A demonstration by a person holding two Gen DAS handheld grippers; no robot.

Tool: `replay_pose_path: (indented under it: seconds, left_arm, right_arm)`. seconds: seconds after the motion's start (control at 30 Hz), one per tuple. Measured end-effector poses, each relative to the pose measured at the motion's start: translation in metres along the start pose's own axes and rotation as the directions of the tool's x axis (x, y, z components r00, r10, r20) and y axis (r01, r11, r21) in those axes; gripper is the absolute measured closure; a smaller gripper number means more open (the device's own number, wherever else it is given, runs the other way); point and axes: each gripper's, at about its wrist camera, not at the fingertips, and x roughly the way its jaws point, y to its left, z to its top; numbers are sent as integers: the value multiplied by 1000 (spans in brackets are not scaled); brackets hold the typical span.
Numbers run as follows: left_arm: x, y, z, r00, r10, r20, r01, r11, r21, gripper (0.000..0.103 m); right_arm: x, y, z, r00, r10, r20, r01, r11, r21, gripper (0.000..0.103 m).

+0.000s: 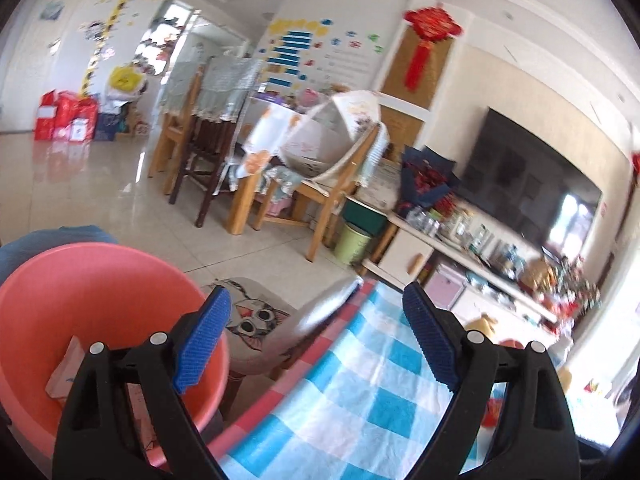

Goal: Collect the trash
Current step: 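Move both tools back over the table toward the remaining items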

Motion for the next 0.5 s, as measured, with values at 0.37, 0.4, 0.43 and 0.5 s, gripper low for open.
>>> replay_pose_path:
  seconds: [0.37, 0.4, 0.43, 0.5]
  left_arm:
    - [1, -63, -15, 993, -104, -57, 110, 985, 136, 15]
    - [2, -68, -17, 992, -109, -64, 118, 982, 145, 15]
    - [2, -73, -20, 991, -114, -71, 124, 979, 160, 15]
    - [0, -81, -25, 990, -117, -75, 129, 973, 189, 15]
  right_arm:
    - [-78, -66, -2, 995, -97, 32, 98, 995, -24, 9]
    - [-86, -72, -2, 994, -106, 36, 108, 994, -29, 9]
    - [-93, -77, -1, 992, -116, 40, 117, 993, -32, 9]
    - [-110, -89, 1, 989, -137, 45, 139, 990, -36, 9]
